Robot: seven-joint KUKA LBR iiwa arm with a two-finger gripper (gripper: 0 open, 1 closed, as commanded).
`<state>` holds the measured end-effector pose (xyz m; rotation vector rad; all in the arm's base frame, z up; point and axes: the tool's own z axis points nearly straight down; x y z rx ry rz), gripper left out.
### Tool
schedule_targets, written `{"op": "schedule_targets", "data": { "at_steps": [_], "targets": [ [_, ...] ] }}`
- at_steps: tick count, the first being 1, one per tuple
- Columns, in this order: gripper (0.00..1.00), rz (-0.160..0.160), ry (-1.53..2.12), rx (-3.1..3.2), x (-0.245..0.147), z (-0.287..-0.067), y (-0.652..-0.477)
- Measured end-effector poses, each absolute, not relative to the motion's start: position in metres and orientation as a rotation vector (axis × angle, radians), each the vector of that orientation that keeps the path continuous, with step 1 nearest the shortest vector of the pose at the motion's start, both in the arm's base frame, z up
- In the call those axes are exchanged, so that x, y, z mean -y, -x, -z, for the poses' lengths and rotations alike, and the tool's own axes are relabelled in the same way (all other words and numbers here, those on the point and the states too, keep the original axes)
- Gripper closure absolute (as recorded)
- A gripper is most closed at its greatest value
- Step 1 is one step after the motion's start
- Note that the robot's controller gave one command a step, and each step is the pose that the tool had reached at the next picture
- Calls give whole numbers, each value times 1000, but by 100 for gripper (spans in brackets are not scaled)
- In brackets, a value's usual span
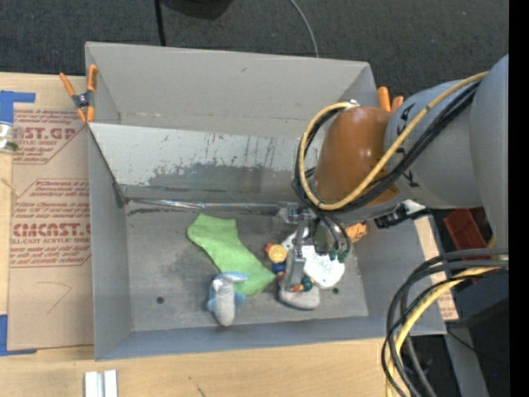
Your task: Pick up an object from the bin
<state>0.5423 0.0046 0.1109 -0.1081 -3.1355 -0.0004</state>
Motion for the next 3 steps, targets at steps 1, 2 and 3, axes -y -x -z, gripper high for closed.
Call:
{"op": "schedule_targets", "data": {
  "at_steps": [1, 2, 3],
  "targets": [
    [0, 3, 343, 3126, 9, -113, -527],
    [0, 2, 439, 3113, 23, -81, -515],
    [100, 14, 713, 3072, 32, -73, -503]
  ]
}}
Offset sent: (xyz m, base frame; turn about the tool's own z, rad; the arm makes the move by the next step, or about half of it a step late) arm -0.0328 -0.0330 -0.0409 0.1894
